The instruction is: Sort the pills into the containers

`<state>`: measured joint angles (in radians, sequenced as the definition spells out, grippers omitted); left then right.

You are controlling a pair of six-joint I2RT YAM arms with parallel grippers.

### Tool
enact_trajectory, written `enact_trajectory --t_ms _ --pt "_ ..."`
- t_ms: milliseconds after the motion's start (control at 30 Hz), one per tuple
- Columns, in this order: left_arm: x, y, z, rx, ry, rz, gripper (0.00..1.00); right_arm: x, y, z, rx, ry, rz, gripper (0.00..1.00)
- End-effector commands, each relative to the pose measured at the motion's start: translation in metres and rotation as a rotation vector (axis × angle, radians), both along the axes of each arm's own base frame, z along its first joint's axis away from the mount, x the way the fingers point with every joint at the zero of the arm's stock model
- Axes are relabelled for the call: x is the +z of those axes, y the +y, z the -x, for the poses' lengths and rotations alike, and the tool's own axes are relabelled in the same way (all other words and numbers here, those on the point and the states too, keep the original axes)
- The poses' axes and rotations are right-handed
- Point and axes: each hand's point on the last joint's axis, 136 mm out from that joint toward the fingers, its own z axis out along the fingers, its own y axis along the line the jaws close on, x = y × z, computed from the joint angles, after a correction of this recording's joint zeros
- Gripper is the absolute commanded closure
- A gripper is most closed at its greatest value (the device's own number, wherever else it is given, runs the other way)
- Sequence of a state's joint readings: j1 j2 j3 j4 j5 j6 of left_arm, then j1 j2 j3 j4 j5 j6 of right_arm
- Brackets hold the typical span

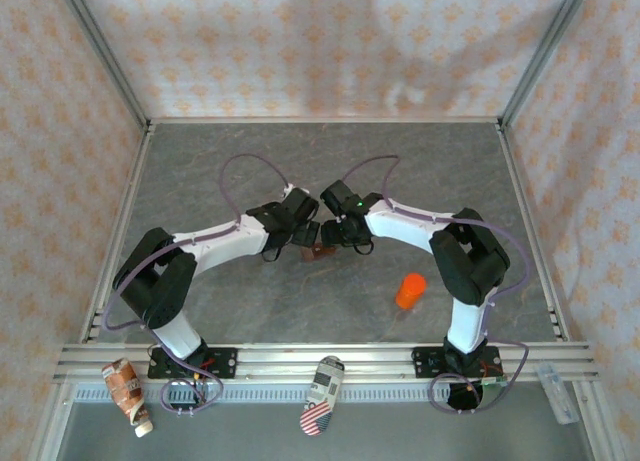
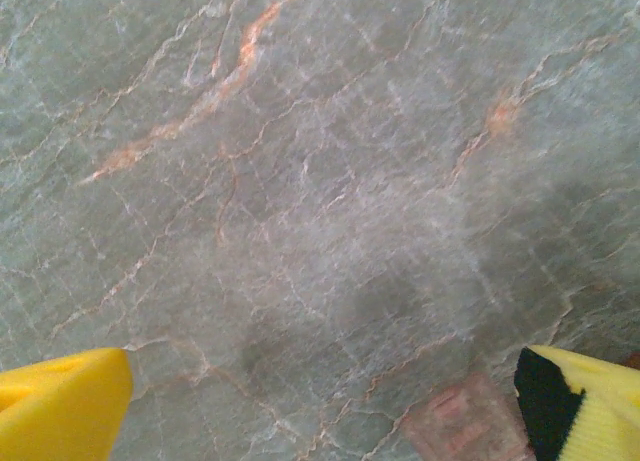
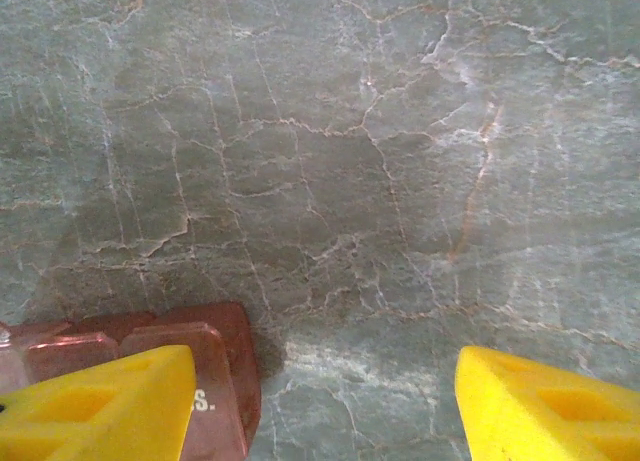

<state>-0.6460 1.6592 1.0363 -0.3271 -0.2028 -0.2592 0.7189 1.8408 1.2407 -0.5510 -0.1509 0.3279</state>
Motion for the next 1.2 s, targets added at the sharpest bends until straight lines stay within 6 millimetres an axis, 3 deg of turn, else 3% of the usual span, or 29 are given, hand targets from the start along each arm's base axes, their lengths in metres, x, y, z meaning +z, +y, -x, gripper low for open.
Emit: enact_trajectory --t_ms 0,233,400,500,600,733,1000,1167 --pt "0.029 -0.001 -0.007 -0.003 -0.032 0.038 0.0 0.035 -0.004 -0.01 0.001 -0.059 0.031 0.3" --pt "0.069 0.001 0.002 0.04 -0.083 0.188 0.0 0.087 -0.011 -0.016 -0.018 -0.142 0.019 0.28" --pt "0.074 -0.005 0.021 0.063 -0.06 0.342 0.0 0.113 -0.037 -0.002 -0.074 -0.183 0.042 0.21" --pt "0.068 -0.009 0.036 0.074 -0.029 0.435 0.0 0.123 -0.058 0.014 -0.12 -0.198 0.045 0.13" --pt "0.058 -0.008 0.049 0.105 -0.007 0.51 0.0 0.131 -0.085 0.03 -0.183 -0.226 0.075 0.0" --pt "0.042 -0.012 0.062 0.12 0.024 0.563 0.0 0.141 -0.125 0.051 -0.257 -0.287 0.13 0.0" --pt "0.015 -0.035 0.069 0.101 0.075 0.581 0.0 0.137 -0.171 0.104 -0.338 -0.227 0.132 0.0" --pt "0.0 -0.046 0.067 0.097 0.097 0.578 0.0 0.124 -0.179 0.128 -0.359 -0.179 0.086 0.0"
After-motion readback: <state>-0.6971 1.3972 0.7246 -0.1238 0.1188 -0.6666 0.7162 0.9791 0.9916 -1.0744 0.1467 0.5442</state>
